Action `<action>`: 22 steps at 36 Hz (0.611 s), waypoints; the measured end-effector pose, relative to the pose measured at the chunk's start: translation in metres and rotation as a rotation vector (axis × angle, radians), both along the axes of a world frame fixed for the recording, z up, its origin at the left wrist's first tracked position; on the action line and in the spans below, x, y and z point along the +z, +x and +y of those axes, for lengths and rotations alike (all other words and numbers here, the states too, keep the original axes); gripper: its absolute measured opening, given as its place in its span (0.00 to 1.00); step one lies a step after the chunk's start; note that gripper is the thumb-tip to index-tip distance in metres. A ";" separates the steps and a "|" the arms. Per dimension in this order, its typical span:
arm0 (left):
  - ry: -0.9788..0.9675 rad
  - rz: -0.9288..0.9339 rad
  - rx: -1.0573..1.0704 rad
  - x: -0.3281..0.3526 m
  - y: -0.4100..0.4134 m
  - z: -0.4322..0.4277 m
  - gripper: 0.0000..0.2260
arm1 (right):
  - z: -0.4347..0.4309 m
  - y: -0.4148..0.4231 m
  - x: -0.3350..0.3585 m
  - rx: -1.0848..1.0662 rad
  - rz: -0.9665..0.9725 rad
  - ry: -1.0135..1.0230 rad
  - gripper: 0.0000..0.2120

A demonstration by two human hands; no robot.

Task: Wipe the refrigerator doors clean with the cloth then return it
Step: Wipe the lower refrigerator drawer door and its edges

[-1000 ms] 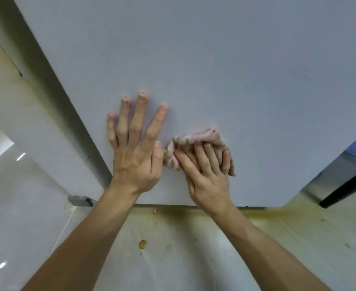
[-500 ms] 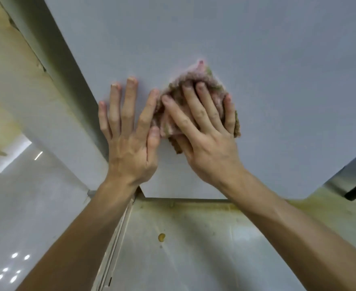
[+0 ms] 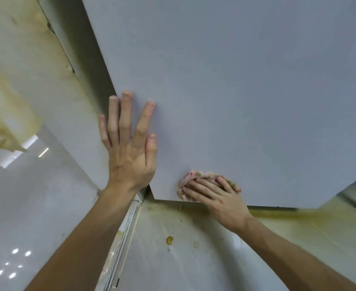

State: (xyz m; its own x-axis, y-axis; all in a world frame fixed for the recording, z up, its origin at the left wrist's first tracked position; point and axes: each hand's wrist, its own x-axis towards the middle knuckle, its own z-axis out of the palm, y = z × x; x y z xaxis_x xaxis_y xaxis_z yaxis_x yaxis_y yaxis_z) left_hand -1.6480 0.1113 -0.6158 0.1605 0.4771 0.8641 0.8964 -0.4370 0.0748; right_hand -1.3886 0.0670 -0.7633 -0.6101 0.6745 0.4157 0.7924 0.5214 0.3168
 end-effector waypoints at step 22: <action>0.029 0.021 -0.037 0.001 -0.034 0.014 0.35 | 0.041 -0.091 0.080 0.068 0.496 0.519 0.33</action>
State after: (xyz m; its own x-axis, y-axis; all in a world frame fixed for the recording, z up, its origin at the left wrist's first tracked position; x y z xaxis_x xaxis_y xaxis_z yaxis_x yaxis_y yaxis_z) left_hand -1.6820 0.1252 -0.6151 0.1953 0.4454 0.8738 0.8809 -0.4713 0.0434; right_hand -1.4796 0.1075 -0.6835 -0.2999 0.2824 0.9112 0.8783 0.4545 0.1482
